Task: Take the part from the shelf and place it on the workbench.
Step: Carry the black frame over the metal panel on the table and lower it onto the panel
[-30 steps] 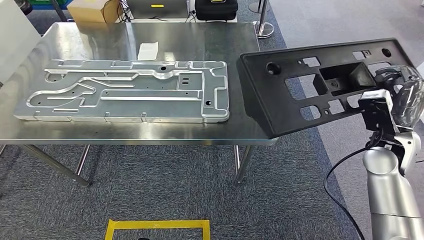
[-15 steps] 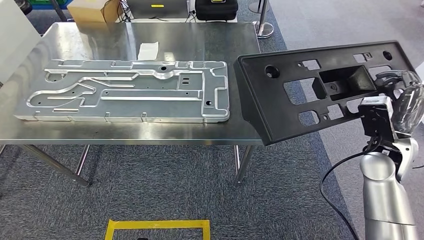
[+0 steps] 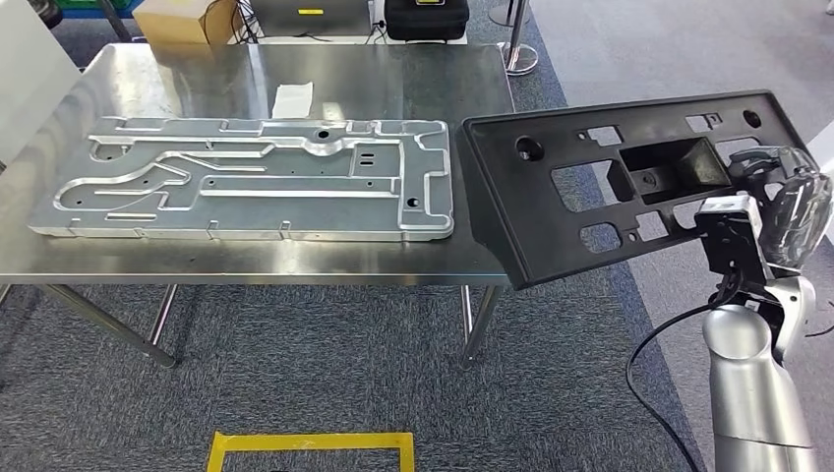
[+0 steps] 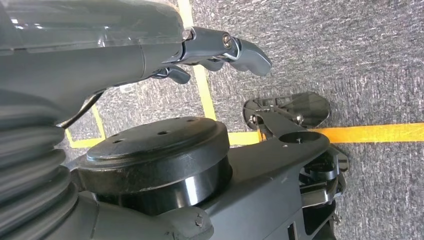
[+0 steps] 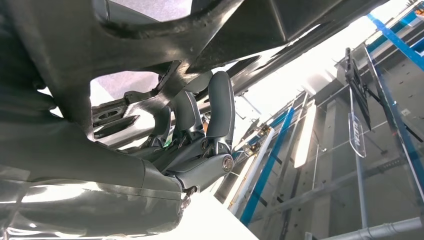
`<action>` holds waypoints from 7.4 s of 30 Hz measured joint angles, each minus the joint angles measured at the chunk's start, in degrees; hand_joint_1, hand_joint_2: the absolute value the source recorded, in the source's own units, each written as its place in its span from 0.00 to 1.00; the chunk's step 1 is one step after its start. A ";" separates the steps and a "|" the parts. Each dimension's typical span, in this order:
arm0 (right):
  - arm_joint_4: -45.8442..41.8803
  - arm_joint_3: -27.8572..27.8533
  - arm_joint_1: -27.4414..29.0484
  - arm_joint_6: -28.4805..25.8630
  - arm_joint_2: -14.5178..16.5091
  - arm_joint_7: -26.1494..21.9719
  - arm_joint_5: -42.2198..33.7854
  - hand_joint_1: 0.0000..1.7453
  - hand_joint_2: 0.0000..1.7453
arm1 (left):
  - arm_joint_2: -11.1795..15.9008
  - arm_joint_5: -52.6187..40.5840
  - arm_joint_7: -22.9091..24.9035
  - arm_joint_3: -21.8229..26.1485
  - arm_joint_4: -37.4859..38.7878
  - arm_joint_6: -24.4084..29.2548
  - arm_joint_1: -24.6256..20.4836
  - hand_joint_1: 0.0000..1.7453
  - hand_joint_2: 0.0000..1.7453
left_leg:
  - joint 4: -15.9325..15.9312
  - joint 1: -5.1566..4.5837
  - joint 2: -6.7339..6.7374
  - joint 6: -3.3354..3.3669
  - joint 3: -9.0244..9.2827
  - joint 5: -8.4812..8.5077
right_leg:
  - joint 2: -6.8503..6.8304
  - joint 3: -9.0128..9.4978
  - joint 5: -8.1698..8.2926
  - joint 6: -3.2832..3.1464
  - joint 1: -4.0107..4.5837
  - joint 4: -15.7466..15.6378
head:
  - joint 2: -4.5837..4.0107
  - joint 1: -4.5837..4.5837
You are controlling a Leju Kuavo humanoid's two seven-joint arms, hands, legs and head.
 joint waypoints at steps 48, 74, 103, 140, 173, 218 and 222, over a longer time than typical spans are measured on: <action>-1.19 -4.70 8.63 2.34 -0.46 -0.61 1.42 1.00 1.00 | -0.08 2.65 -0.74 2.27 -0.03 2.40 0.30 0.00 1.00 | 1.00 0.15 -0.98 -0.10 -6.89 5.47 | 0.42 3.86 -4.92 -1.48 1.00 0.17 | 0.00 -0.79; 41.58 24.56 -16.98 4.19 13.59 14.25 35.75 1.00 1.00 | -0.30 -0.66 1.98 -0.12 -0.03 0.73 -1.31 0.00 1.00 | 0.43 0.26 -1.08 -0.96 -6.60 6.27 | 0.53 4.01 -4.74 -2.03 1.10 0.01 | 0.00 -0.78; 60.56 29.27 -31.96 15.42 24.30 2.83 29.58 1.00 1.00 | -0.12 -2.81 2.36 -2.97 -0.03 -0.48 -2.41 0.00 1.00 | 0.43 0.27 -1.01 -0.90 -6.60 6.12 | 0.63 4.09 -4.77 -2.02 1.09 -0.19 | 0.00 -0.77; 66.85 37.10 -33.47 12.24 29.57 3.84 24.62 1.00 1.00 | 0.26 1.59 -2.26 -0.07 -0.03 1.40 0.82 0.00 1.00 | 0.43 0.30 -1.00 -0.91 -6.58 6.08 | 0.67 4.15 -4.81 -2.07 1.06 -0.35 | -0.01 -0.76; 66.44 35.41 -29.33 10.26 21.12 2.15 19.27 0.00 1.00 | 1.28 -2.42 -6.89 -2.24 -0.03 -1.10 2.01 0.00 1.00 | 0.43 0.30 -1.00 -0.88 -6.47 6.05 | 0.67 4.32 -4.81 -2.07 1.06 -0.43 | 0.00 -0.76; 20.09 22.09 20.38 13.77 19.22 -16.08 -10.22 0.00 0.00 | -0.11 3.66 -10.32 3.27 -0.01 -1.31 2.73 0.00 0.00 | 4.68 1.05 -0.66 -2.56 -6.53 0.94 | -0.01 3.36 -2.27 -2.85 0.08 -1.05 | -0.01 -1.07; 19.64 22.22 22.25 13.40 19.56 -16.43 -10.61 0.00 0.00 | -0.09 3.84 -10.20 4.03 -0.01 -1.22 2.81 0.00 0.00 | 15.78 1.80 -0.26 -3.82 -7.71 -6.13 | -0.66 1.87 -1.05 -2.94 0.16 -0.91 | -0.01 -1.32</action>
